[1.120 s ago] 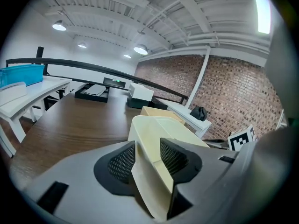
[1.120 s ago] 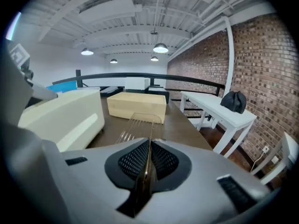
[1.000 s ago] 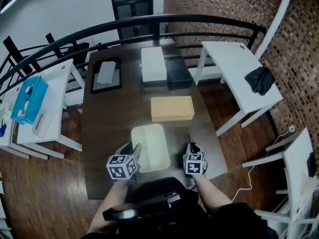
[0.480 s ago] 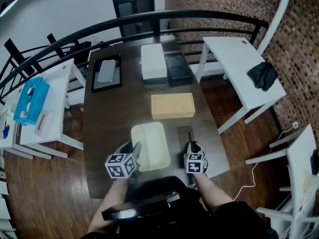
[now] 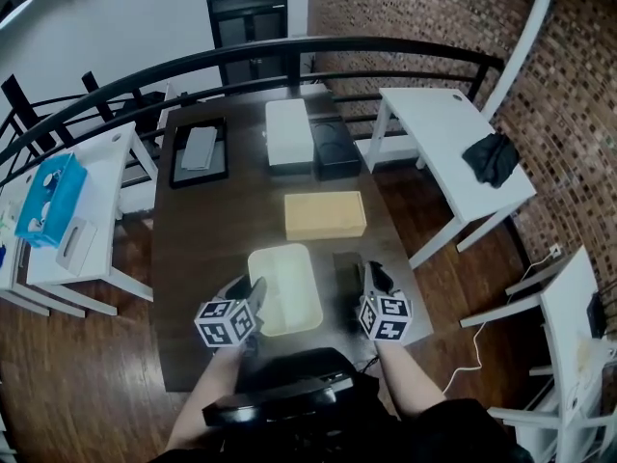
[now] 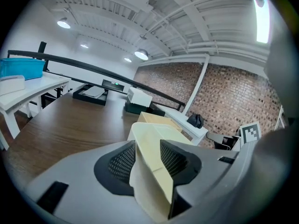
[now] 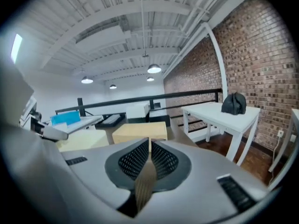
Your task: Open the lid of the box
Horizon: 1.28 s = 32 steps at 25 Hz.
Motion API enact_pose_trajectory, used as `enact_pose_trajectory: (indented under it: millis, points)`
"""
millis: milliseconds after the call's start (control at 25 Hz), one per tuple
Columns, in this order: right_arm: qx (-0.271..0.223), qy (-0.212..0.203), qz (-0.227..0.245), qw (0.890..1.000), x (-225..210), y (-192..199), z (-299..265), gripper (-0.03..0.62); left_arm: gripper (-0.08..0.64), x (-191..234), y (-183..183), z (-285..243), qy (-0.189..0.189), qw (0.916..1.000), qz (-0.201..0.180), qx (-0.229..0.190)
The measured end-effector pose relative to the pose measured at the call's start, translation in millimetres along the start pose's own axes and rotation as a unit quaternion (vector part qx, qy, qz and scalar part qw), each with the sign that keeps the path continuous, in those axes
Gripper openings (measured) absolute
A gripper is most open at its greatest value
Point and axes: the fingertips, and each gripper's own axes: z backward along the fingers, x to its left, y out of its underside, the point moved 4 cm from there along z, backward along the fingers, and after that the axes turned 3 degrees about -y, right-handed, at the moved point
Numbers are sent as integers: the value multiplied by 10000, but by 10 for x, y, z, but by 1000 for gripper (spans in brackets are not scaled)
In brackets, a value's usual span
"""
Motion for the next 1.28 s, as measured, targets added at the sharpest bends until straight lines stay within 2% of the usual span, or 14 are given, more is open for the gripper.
enact_pose_trajectory:
  millis: [40, 200, 360, 480, 600, 720, 1000, 1280]
  points:
    - [-199, -35, -20, 9998, 41, -156, 54, 5, 158, 6, -60, 26, 67, 9998, 74, -172]
    - [-662, -221, 6, 9976, 256, -575, 250, 3, 114, 4, -335, 232, 354, 9948, 212, -929]
    - [-909, -322, 194, 9951, 440, -814, 422, 3, 72, -43, -584, 514, 658, 9857, 48, -1548]
    - [-957, -354, 182, 9946, 476, -868, 517, 2, 63, -109, -707, 701, 848, 9795, -114, -1821]
    - [-1057, -405, 181, 9934, 488, -903, 612, 2, 54, -180, -785, 884, 1034, 9742, -222, -1995]
    - [-1119, -472, 160, 9925, 478, -912, 678, 2, 54, -148, -821, 1037, 1018, 9712, -266, -2139]
    - [-1147, -567, 12, 9918, 458, -925, 784, 0, 54, -13, -821, 1186, 737, 9725, -152, -2203]
    - [-1092, -589, -34, 9923, 452, -859, 823, 1, 54, -51, -748, 1220, 750, 9735, -105, -2156]
